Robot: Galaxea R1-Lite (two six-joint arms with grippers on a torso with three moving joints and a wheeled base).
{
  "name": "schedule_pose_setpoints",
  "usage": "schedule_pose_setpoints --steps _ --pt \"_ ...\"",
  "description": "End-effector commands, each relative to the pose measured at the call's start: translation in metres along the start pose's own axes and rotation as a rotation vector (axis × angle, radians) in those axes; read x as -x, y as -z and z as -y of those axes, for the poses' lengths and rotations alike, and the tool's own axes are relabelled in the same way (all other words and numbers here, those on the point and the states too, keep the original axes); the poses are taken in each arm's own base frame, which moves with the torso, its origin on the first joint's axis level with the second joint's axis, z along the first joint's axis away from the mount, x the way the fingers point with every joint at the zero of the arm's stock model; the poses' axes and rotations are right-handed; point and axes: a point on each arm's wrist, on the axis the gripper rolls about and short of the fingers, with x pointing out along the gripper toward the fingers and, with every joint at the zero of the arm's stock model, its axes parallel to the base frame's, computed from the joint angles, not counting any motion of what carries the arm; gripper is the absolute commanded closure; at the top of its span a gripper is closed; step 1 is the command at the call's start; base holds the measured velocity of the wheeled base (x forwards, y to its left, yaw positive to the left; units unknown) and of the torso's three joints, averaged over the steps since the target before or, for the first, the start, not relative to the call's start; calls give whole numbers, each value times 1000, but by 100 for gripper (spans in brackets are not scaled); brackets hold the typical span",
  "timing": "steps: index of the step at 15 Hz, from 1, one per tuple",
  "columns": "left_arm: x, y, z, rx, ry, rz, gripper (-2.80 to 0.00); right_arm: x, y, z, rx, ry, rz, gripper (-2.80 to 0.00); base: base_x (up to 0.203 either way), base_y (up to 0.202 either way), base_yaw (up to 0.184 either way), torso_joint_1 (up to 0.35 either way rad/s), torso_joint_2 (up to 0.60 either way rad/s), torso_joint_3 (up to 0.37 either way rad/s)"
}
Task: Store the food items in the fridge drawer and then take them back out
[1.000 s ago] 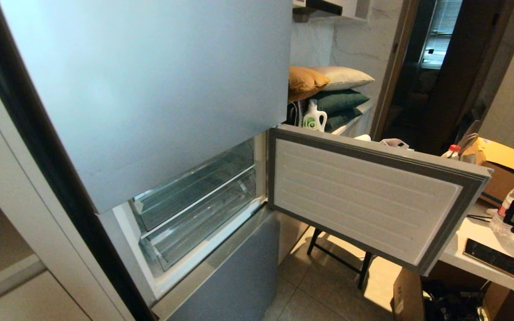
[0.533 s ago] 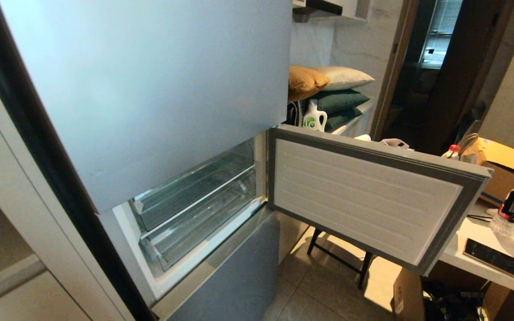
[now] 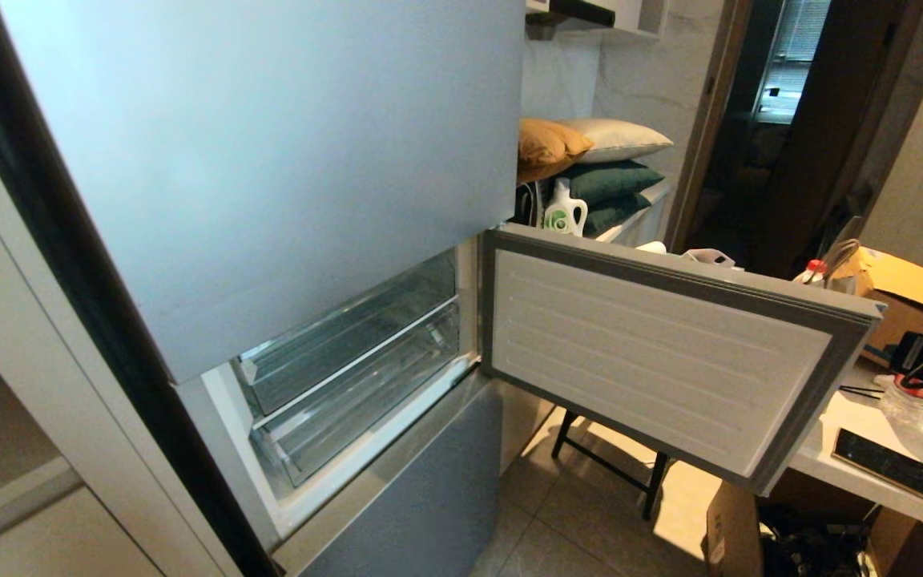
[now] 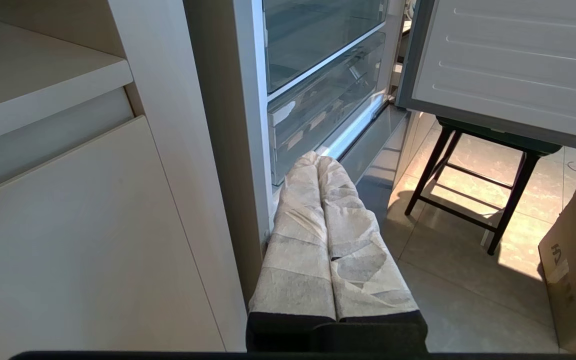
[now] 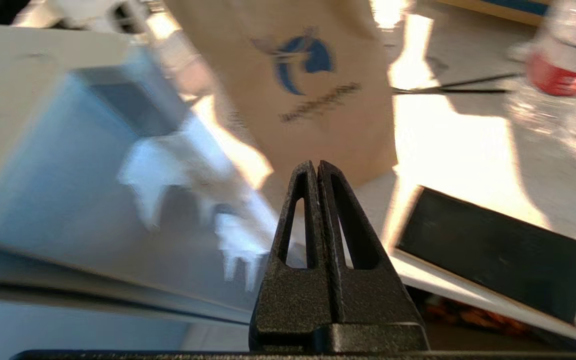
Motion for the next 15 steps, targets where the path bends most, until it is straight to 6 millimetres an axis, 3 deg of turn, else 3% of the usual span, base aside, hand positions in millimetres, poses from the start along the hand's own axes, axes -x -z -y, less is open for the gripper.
schedule_pose_setpoints --steps 1,15 --pt "-1 3 0 0 0 -11 0 -1 -1 2 -2 -29 2 0 0 0 0 0 0 0" --pt "-1 3 0 0 0 -12 0 -7 -4 31 -22 -169 4 0 0 0 0 0 0 0"
